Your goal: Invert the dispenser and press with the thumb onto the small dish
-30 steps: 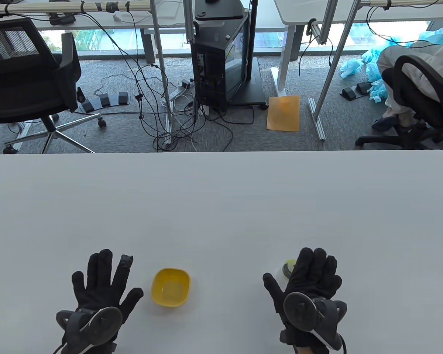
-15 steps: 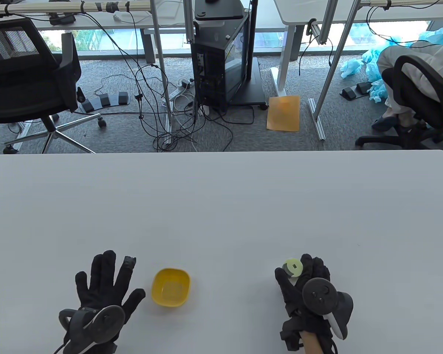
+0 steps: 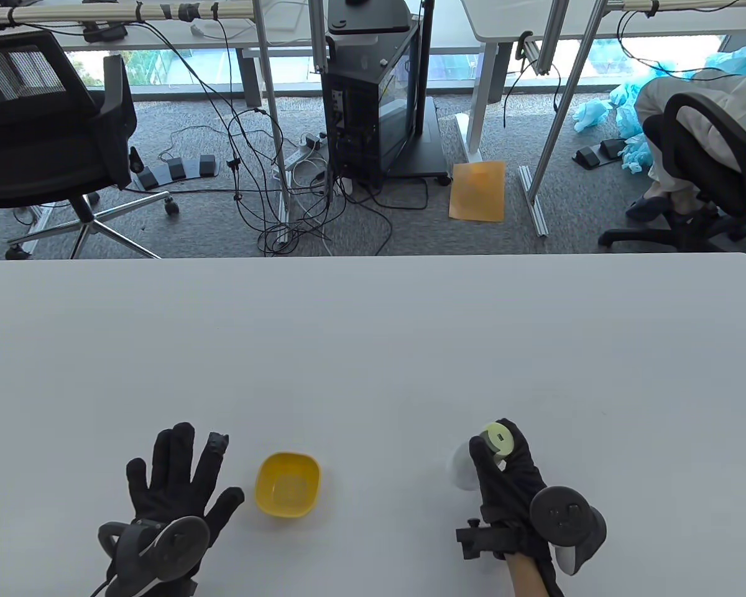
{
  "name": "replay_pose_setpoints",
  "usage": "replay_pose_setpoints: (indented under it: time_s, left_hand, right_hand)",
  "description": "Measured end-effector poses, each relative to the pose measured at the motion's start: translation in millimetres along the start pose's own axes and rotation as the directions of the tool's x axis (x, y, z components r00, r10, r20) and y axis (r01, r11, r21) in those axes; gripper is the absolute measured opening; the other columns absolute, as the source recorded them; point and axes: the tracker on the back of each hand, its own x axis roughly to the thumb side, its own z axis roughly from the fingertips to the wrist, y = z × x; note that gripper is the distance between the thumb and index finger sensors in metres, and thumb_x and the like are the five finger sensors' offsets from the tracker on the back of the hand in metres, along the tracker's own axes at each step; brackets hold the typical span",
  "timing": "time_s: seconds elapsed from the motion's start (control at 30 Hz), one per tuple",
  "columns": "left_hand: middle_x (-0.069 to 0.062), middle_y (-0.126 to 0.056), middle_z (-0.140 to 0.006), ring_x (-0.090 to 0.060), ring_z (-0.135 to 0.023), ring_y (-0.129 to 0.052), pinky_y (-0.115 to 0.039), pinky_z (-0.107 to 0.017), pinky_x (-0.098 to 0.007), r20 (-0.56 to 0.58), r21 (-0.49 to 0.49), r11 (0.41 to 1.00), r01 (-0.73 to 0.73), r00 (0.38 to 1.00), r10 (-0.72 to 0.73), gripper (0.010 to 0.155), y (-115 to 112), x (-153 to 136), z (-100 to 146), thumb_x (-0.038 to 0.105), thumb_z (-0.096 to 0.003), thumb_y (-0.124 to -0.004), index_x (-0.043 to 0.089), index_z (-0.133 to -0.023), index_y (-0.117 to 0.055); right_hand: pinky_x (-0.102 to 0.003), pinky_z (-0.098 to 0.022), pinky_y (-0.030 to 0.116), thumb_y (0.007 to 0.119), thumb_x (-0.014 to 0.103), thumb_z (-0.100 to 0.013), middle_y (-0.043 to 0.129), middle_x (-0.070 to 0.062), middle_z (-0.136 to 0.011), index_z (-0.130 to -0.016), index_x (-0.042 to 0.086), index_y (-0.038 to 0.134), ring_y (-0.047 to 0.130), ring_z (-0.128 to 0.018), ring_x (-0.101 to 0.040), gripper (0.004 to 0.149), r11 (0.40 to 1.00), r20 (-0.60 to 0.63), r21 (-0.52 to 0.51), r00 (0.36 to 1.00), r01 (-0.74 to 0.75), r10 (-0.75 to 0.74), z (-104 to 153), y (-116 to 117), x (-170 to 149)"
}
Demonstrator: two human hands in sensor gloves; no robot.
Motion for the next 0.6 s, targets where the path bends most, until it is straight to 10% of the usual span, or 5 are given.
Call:
replay_pose_setpoints:
  time_s: [0.33,0.47,0.6]
  left_hand:
    - [-0.023,-0.034,-0.127,-0.05,-0.116,-0.04,-0.037,-0.072,-0.078,-0.012,0.007,1.0,-0.001,1.0,0.001,0.077,1,-2,0,0.069,-0.0563,-0.038,0.03,-0.122,-0.04]
    - [-0.023,-0.034,-0.127,-0.049,-0.116,-0.04,-0.037,-0.072,-0.077,-0.009,0.008,1.0,0.005,1.0,-0.005,0.076,0,-2,0,0.069,-0.0563,-0.038,0.031,-0.122,-0.04]
    - [-0.023,-0.034,-0.127,-0.049,-0.116,-0.04,-0.038,-0.072,-0.078,-0.011,0.008,1.0,0.008,1.0,-0.007,0.076,1,-2,0,0.069,-0.0562,-0.038,0.031,-0.122,-0.04]
  right_hand:
    - [-0.06,-0.041,0.085,0.065,0.057,-0.063,0.078,-0.036,-0.079,-0.097,-0.014,0.064,0.097,-0.058,-0.04,0.079,0.958,0.023,0.09,0.961,0.273,-0.277,-37,27,62]
    - [-0.06,-0.037,0.087,0.069,0.058,-0.062,0.082,-0.037,-0.076,-0.095,-0.014,0.069,0.099,-0.053,-0.04,0.079,0.916,0.078,0.377,0.98,0.14,-0.182,-66,44,108]
    - [-0.056,-0.031,0.091,0.071,0.058,-0.061,0.083,-0.037,-0.076,-0.095,-0.013,0.072,0.1,-0.051,-0.04,0.079,0.744,0.211,0.653,0.977,-0.138,-0.004,-85,75,151]
